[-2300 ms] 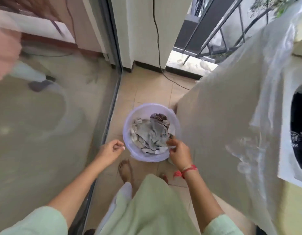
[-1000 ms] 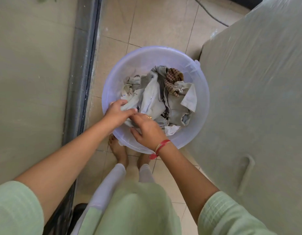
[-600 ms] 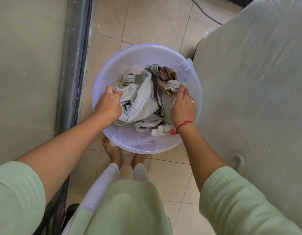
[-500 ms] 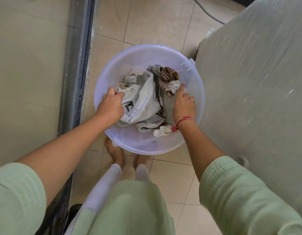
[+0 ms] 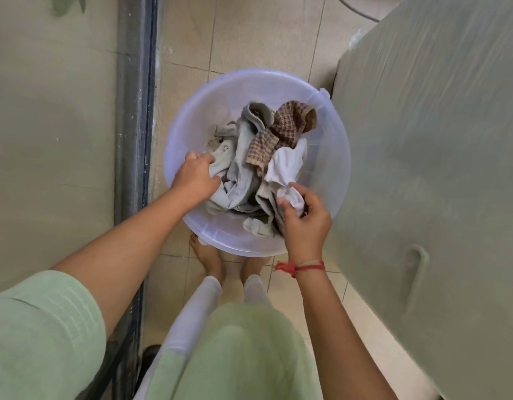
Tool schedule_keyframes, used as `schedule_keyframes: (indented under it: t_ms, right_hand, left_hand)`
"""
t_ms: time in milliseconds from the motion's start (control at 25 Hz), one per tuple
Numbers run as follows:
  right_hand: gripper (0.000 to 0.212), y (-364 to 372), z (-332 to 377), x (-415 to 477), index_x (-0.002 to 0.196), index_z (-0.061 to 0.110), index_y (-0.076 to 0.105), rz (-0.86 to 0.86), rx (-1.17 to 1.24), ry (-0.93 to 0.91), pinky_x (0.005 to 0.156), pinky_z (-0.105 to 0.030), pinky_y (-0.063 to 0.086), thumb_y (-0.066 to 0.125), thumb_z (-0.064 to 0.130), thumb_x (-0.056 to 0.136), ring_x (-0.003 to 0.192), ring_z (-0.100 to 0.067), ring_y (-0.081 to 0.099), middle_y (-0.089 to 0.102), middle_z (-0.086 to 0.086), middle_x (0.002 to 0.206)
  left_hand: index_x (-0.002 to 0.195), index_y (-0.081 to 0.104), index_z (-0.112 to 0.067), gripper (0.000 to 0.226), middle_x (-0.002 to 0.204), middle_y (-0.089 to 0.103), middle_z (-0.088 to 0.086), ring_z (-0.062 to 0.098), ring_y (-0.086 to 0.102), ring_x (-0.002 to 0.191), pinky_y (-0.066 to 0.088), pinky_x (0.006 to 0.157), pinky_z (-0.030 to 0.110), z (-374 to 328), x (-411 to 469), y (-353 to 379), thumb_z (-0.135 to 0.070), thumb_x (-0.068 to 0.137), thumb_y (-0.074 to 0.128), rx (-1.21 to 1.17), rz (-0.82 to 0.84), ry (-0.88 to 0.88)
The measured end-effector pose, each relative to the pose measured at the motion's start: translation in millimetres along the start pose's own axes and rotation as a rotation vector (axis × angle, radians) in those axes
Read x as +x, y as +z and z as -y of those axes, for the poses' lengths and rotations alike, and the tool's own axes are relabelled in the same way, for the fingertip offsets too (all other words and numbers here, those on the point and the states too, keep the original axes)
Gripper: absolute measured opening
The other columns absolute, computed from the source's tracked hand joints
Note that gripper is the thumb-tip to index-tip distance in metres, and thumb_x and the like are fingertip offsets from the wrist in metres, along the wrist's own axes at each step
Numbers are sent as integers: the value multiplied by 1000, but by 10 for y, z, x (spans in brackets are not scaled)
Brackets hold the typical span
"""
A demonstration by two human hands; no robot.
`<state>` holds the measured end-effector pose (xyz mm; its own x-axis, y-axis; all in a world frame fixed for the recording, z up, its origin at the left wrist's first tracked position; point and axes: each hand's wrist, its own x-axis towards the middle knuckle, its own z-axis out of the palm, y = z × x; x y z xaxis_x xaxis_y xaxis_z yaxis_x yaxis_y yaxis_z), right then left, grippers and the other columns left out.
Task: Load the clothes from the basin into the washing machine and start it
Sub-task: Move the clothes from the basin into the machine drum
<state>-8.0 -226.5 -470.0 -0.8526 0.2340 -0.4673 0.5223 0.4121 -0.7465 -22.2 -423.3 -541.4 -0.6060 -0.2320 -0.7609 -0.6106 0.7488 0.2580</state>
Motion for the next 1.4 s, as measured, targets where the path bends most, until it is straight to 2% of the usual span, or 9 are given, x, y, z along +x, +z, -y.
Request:
schedule_keyframes:
  t_ms: [120,200,280,360,480,640,880,1200,1400]
  right_hand:
    - [33,-1,226,166,116,1,60,4,528,429,81,-27,55,65,1,83,94,-18,63,65,-11,105]
    - [26,-129,282,213,114,-3,57,74,924,794,80,-29,56,56,-2,88,89,-19,66,66,-15,104]
    - [19,-284,290,141,104,-3,61,209,1005,988,79,-29,54,51,-4,88,78,-18,68,69,-14,93]
    - [20,-434,258,32,100,-2,63,295,886,986,80,-30,53,51,-4,85,79,-17,69,71,-12,92]
    - [11,-570,187,3,81,9,66,172,473,709,65,-30,55,55,9,84,70,-17,64,68,-6,75]
    - [16,-574,272,-51,87,10,65,-104,-231,87,77,-17,33,50,16,89,77,-7,42,48,-13,99]
    - [24,-549,899,-371,91,5,60,-360,-72,-190,61,-22,33,39,16,86,70,-14,49,59,-3,78]
    - [19,-1401,2383,-1081,90,0,58,-547,139,-443,62,-13,34,40,6,90,65,-1,44,48,18,74]
    - [17,-2045,3674,-1416,91,8,58,-368,276,-749,62,-16,36,42,2,92,65,7,46,50,13,71]
  left_hand:
    - [138,37,-13,55,139,33,16,37,38,124,34,103,45,-178,-9,66,-24,87,56,109,-87,148]
    - [145,27,-16,60,143,35,14,33,38,129,32,106,43,-418,83,101,-34,92,50,-187,-23,228]
    - [148,18,-20,76,149,31,12,29,33,135,31,109,45,-631,234,146,-53,88,50,-389,58,150]
    - [146,27,-26,74,148,31,12,32,33,133,31,107,48,-697,382,229,-53,84,57,-106,37,70]
    - [121,59,-22,30,133,42,13,34,43,121,31,99,47,-671,446,245,-29,92,54,288,-94,79]
    - [119,50,-4,28,124,44,17,36,49,110,37,89,49,-644,296,170,-21,99,41,213,-281,169]
    - [101,42,8,24,75,49,13,22,40,58,21,51,33,-904,-516,-760,-14,100,36,-483,-590,457]
    - [100,43,3,23,66,38,-8,19,40,56,31,55,34,-1313,-1922,-2053,-19,99,34,-467,-679,713]
    - [101,46,2,15,76,48,4,17,45,64,25,58,21,-1569,-2944,-2876,-11,99,39,-494,-712,789]
